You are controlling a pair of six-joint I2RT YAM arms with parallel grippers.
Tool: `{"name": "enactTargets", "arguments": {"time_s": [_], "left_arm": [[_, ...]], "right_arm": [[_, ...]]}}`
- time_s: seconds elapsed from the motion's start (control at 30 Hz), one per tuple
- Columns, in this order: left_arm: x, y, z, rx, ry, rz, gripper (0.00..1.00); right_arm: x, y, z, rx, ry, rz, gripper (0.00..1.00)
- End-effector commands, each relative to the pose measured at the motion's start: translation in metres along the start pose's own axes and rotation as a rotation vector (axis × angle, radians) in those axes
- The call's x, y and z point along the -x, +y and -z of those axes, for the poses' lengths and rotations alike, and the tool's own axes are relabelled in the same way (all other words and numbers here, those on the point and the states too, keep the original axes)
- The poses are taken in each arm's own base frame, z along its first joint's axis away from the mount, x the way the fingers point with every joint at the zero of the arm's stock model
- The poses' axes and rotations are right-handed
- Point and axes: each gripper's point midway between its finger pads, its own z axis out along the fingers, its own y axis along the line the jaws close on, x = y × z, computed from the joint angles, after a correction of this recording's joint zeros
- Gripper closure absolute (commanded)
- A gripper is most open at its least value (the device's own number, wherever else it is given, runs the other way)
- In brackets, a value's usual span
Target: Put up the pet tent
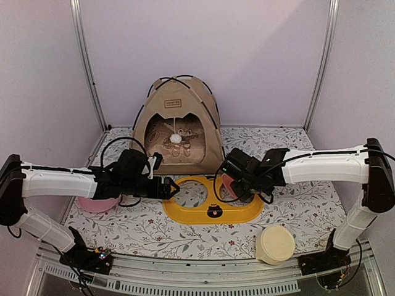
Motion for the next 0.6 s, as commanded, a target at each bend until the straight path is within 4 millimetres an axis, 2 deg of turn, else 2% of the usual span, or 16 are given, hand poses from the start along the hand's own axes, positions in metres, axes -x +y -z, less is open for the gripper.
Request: {"name": "enactTargets", "arguments": {"time_s": [0.0, 0.13, 0.23, 0.47, 0.57], "left_arm": [[0.008, -0.012, -0.002, -0.021, -0.026, -0.019, 0.10], [0.007, -0.011, -0.004, -0.014, -0.020, -0.020, 0.11], [0.005, -0.011, -0.005, -0.013, -0.015, -0.022, 0.11], [0.003, -0.010, -0.007, -0.011, -0.009, -0.022, 0.13], [0.003, -0.010, -0.008, -0.011, -0.007, -0.024, 0.14]], "right_arm": [[0.034, 0.007, 0.020, 0.032, -0.104, -0.045, 0.58], [0.038, 0.021, 0.029, 0.115, -0.117, -0.052, 0.38], [0.039, 0.028, 0.031, 0.151, -0.121, -0.053, 0.30], [0.039, 0.041, 0.033, 0.221, -0.113, -0.068, 0.29], [0.042, 0.049, 0.036, 0.270, -0.125, -0.088, 0.32]]}}
